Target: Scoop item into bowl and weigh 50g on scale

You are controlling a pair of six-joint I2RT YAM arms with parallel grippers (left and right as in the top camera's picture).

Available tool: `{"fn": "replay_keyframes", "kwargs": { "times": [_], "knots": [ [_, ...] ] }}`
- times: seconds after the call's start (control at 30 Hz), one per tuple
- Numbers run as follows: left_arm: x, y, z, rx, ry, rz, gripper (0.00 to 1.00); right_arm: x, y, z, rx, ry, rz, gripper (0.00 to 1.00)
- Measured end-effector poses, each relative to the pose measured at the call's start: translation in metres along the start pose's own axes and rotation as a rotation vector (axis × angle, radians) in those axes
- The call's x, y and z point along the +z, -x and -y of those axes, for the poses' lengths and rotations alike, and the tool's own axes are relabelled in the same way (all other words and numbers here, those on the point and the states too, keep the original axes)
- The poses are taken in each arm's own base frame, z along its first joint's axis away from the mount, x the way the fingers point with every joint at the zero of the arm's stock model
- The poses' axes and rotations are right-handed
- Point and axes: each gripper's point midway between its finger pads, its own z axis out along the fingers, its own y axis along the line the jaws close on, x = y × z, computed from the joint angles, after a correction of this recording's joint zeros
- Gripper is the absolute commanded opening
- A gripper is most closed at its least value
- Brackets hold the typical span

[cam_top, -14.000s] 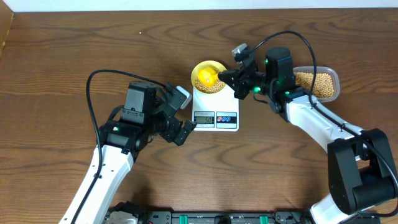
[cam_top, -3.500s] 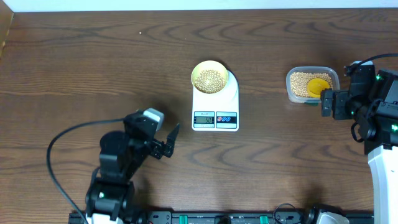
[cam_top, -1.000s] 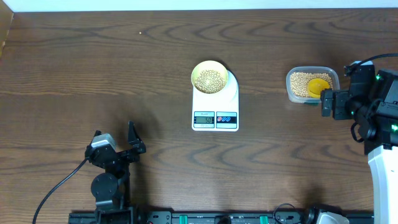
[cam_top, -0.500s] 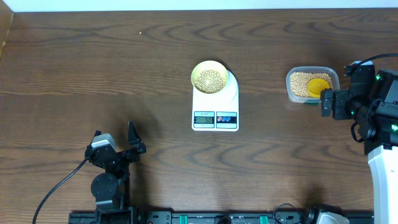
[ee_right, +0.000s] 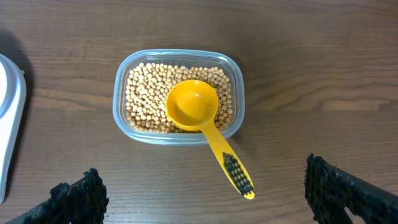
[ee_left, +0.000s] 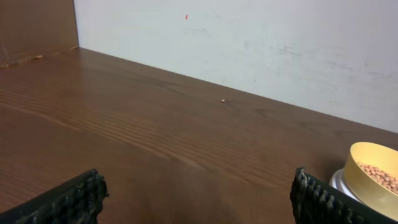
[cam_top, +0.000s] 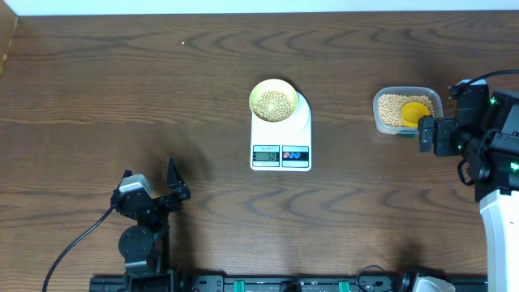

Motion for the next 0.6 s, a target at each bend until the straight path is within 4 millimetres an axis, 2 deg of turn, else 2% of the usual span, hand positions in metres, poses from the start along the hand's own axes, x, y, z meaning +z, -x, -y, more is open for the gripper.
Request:
{"fn": "replay_keyframes", "kwargs": {
  "times": [0.33, 0.5, 0.6],
  "knots": [
    [0.000, 0.000, 0.000, 0.000, 0.000, 0.000, 0.97, -0.001, 0.000, 0.000, 0.000, -0.002, 0.003, 0.99],
    [0.000, 0.000, 0.000, 0.000, 0.000, 0.000, 0.97, -0.017, 0.009, 0.000, -0.007, -0.015, 0.063, 0.99],
    [0.000, 0.000, 0.000, 0.000, 0.000, 0.001, 0.97, -0.029, 0.019, 0.001, -0.020, -0.038, 0.172, 0.99]
  ]
}}
